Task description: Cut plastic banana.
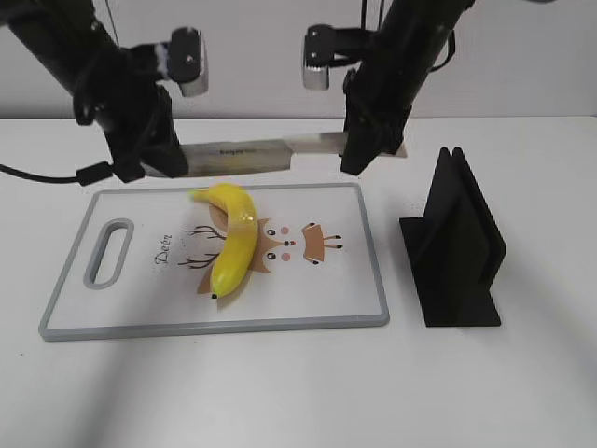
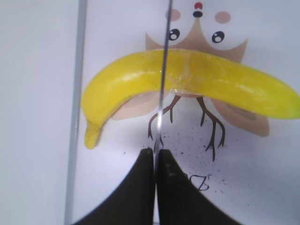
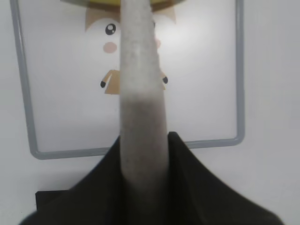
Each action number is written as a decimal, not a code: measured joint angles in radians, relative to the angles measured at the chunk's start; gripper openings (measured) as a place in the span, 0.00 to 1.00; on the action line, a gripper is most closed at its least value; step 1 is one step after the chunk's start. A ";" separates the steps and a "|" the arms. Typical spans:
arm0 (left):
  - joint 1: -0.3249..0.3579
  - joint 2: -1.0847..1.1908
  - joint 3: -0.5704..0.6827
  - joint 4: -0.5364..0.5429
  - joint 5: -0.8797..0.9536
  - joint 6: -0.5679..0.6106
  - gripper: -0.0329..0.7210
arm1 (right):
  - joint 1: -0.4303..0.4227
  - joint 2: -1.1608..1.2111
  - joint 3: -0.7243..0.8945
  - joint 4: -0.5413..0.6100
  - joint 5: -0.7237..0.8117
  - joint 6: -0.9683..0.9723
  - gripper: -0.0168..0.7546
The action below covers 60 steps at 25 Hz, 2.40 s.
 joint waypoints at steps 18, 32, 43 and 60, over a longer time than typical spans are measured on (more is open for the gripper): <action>0.000 -0.169 0.000 0.013 0.014 -0.002 0.11 | 0.008 -0.119 -0.004 0.016 0.005 0.013 0.26; 0.005 -0.221 0.001 -0.031 -0.093 -0.144 0.79 | 0.007 -0.156 -0.004 -0.028 -0.007 0.094 0.24; 0.014 -0.354 0.001 0.505 0.027 -1.100 0.79 | 0.006 -0.268 -0.004 -0.072 -0.007 0.586 0.24; 0.231 -0.602 0.313 0.326 0.276 -1.295 0.79 | 0.002 -0.602 0.384 -0.228 -0.055 1.235 0.24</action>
